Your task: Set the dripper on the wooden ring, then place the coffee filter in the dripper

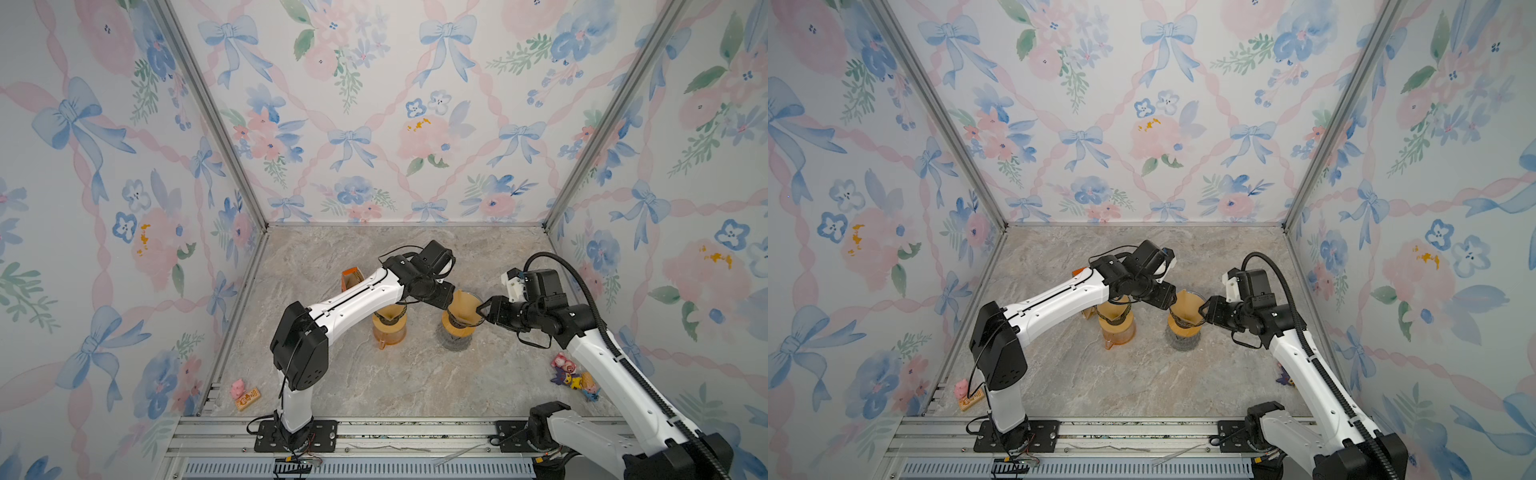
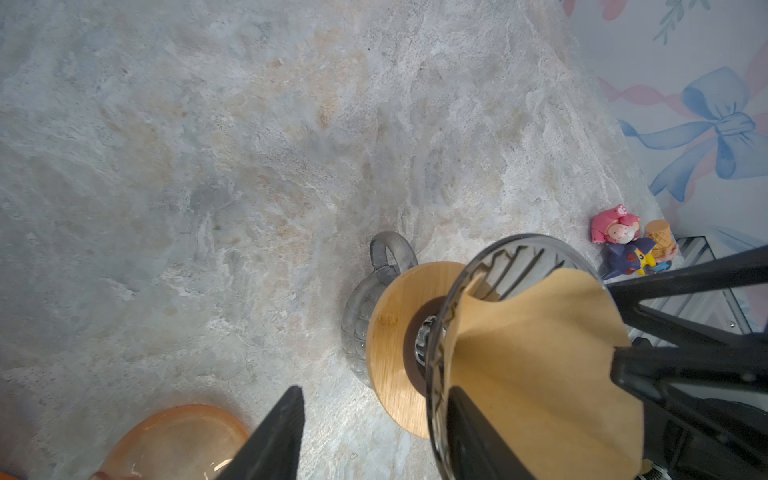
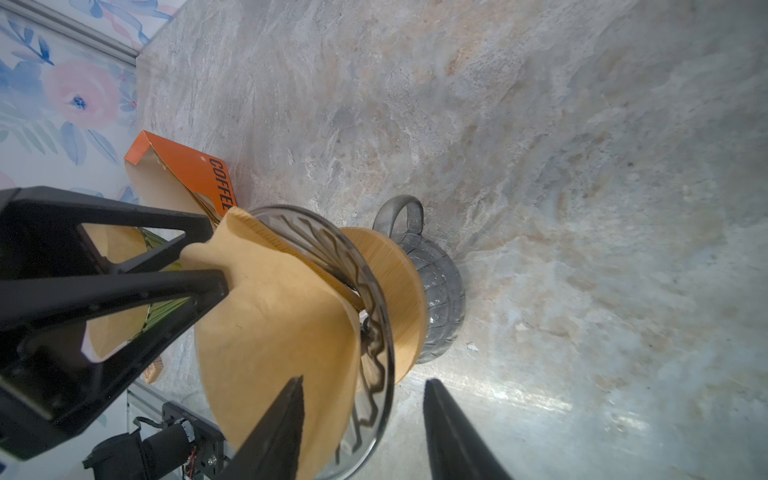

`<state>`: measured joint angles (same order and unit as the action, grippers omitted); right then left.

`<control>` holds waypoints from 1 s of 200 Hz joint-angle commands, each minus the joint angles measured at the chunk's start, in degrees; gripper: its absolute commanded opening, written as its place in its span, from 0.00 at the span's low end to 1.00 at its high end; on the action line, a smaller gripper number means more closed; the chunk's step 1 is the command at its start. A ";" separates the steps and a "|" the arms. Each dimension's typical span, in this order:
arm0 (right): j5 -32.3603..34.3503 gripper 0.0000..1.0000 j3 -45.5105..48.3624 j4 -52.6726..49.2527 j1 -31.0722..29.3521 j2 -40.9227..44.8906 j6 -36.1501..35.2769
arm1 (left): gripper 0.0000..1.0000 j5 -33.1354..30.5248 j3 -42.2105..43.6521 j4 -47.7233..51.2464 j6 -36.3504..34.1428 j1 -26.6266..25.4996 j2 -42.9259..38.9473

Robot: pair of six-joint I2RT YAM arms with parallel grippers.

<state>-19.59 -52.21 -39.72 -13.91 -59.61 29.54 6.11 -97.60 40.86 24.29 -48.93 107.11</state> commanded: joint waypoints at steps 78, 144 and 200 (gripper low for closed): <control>-2.10 0.37 0.71 0.85 0.24 0.72 0.19 | 0.56 0.58 4.00 0.71 0.06 -0.23 -2.58; -1.12 0.35 0.11 0.62 -0.37 0.33 0.42 | 0.57 0.69 2.91 0.70 0.15 -0.22 -2.69; 5.00 0.36 -2.70 -2.90 -0.41 0.20 0.65 | 0.59 0.67 1.81 0.69 0.14 -0.12 -2.26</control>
<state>-17.72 -52.60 -40.34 -13.98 -59.61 29.61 6.83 -94.37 40.84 24.29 -48.99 106.13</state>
